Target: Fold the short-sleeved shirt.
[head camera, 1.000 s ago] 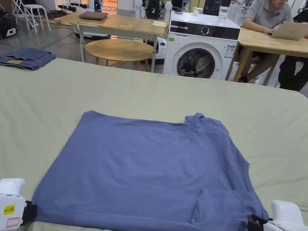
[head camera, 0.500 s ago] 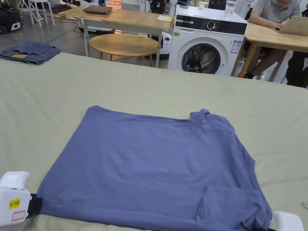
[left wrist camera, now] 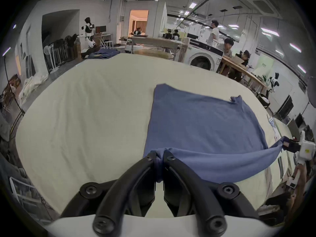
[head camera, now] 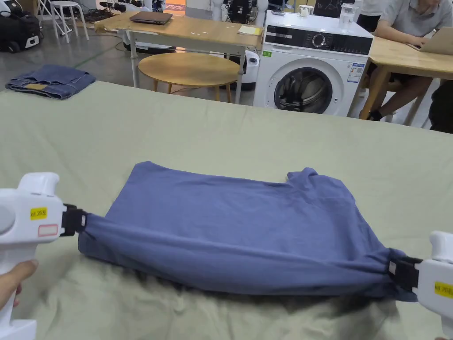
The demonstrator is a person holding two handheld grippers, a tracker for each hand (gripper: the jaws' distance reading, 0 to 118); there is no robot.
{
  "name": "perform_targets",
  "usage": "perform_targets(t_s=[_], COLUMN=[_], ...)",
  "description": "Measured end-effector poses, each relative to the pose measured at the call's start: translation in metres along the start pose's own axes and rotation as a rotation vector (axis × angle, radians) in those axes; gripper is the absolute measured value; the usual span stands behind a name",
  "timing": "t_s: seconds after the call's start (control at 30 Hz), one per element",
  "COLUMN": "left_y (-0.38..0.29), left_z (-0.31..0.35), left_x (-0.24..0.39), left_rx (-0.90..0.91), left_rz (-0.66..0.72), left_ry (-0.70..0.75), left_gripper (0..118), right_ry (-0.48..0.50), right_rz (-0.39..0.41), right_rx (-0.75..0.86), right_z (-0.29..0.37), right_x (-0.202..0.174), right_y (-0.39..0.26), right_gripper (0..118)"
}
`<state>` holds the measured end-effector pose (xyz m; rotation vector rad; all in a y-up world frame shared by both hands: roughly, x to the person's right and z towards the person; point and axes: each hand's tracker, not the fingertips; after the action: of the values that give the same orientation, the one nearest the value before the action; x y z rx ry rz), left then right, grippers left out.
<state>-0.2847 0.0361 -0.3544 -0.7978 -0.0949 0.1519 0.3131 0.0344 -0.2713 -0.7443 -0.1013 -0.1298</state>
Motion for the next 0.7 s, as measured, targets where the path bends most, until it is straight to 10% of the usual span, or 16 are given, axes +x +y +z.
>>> perform_targets(t_s=[0.57, 0.7], left_y=[0.046, 0.045], left_z=[-0.143, -0.137], left_x=[0.0, 0.004], left_rx=[-0.203, -0.199], left_rz=[0.002, 0.0], left_ry=[0.046, 0.049], left_gripper=[1, 11], right_ry=[-0.06, -0.081], right_rz=[0.006, 0.031], right_rx=[-0.133, -0.097], right_z=[-0.142, -0.138], right_x=[-0.015, -0.016], right_y=[0.047, 0.05], right_gripper=[7, 39])
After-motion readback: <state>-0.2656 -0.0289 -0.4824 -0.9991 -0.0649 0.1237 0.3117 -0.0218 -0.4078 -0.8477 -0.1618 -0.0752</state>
